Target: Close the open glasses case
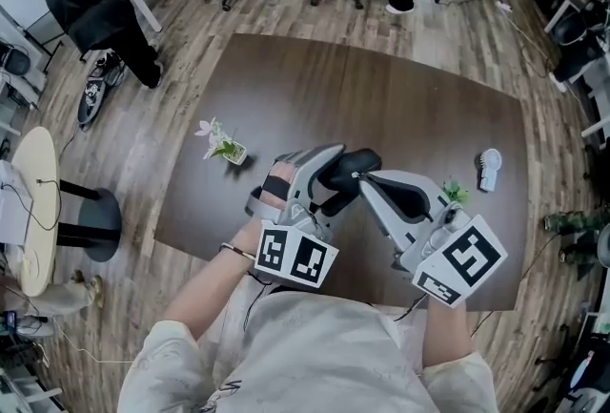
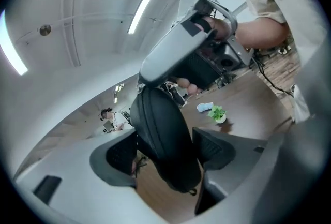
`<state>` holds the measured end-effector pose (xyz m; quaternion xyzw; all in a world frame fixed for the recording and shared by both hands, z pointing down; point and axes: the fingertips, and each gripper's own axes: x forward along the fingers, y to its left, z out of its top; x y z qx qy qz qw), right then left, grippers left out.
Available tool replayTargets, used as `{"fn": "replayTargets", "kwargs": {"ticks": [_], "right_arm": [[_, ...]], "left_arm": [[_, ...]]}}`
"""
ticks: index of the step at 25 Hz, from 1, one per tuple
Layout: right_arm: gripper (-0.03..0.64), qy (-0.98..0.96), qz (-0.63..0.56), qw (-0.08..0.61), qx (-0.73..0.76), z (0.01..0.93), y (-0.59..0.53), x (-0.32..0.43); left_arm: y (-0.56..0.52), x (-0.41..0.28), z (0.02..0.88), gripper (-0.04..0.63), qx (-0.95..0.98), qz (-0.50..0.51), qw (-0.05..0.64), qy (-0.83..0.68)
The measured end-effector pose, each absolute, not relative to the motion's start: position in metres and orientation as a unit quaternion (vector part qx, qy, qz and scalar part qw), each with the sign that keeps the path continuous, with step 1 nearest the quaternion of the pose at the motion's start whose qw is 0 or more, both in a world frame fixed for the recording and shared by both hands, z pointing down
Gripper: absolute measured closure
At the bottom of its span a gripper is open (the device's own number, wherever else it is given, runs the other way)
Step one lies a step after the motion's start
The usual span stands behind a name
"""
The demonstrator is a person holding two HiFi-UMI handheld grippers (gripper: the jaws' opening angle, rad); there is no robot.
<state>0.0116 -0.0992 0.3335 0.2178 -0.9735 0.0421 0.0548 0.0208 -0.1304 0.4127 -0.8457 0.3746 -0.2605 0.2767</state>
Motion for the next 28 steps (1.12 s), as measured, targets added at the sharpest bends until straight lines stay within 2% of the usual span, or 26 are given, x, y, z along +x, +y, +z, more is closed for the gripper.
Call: {"fn": "replayTargets", "kwargs": {"ticks": [3,8,15,28], "right_arm": [[0.615,-0.977,0.028,0.062,0.201,0.334,-0.090,0.004],[0.615,-0.980,0.022,0.066,0.188,0.331,-0.082,0.001],[0.615,-0.972,-0.018,0.114,0.206,0.333,-0.085,0.010],[0.611,-0.973,-0.012,0.116,0.200,0.330,-0.096,0.021]], "left_arm": [[-0.132,0.029,0.409,0.237,-0.857,-0.250,0.266,0.364],[-0.133,0.030,0.398,0.288,-0.853,-0.228,0.286,0.373],[-0.132,0.016,0.402,0.345,-0.842,-0.229,0.307,0.379],[-0.126,0.005,0.399,0.350,-0.832,-0.225,0.335,0.382]]}}
